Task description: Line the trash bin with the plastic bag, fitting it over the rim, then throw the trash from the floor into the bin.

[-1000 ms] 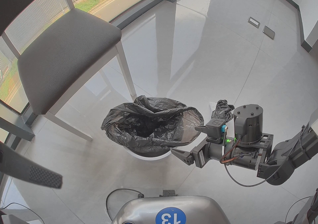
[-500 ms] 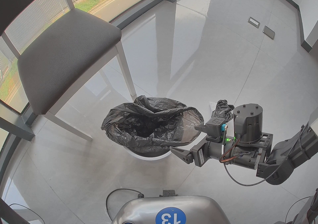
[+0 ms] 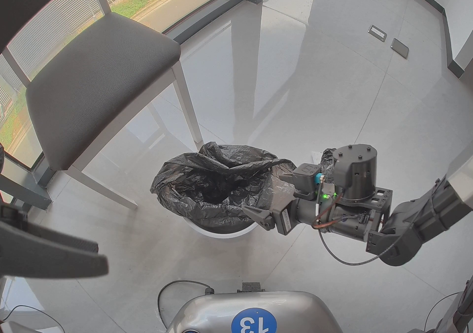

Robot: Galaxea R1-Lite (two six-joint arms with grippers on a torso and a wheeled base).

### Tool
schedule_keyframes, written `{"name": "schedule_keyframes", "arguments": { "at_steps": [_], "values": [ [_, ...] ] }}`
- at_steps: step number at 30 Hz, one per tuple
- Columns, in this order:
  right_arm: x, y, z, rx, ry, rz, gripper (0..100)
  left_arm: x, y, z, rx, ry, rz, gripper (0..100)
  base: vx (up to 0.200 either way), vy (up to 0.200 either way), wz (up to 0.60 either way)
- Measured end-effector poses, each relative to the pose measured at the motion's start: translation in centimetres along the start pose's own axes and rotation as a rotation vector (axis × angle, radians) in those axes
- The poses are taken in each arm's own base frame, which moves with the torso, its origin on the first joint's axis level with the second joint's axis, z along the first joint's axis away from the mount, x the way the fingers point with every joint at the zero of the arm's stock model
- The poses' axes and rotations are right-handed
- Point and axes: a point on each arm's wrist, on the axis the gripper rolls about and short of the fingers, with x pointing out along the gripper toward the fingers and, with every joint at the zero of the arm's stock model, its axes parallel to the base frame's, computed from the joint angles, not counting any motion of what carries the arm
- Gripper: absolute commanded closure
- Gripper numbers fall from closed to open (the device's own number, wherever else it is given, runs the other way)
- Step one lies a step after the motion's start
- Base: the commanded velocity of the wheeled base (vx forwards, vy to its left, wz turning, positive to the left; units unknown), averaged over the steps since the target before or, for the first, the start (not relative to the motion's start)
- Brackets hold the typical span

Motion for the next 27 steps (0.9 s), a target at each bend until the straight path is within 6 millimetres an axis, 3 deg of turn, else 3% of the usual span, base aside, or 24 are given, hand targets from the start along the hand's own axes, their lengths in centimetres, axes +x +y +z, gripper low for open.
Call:
{"name": "schedule_keyframes", "arguments": {
  "at_steps": [4,11,20,27],
  "values": [
    [2.5,-0.4,1.4,-0.107,-0.057,-0.013,0,1.0,1.7,0.3,0.152,-0.104,0.143,0,0.0,0.0,0.0],
    [5.8,-2.0,1.8,-0.386,-0.086,-0.045,0,1.5,3.0,0.6,0.18,-0.157,0.268,0,0.0,0.0,0.0],
    [7.3,-4.2,1.3,-0.548,0.036,-0.022,0,1.7,3.5,1.2,0.219,-0.158,0.35,0,0.0,0.0,0.0],
    [7.9,-5.3,3.0,-0.589,0.088,-0.017,0,1.9,3.6,1.6,0.218,-0.163,0.354,0,0.0,0.0,0.0]
  ]
}}
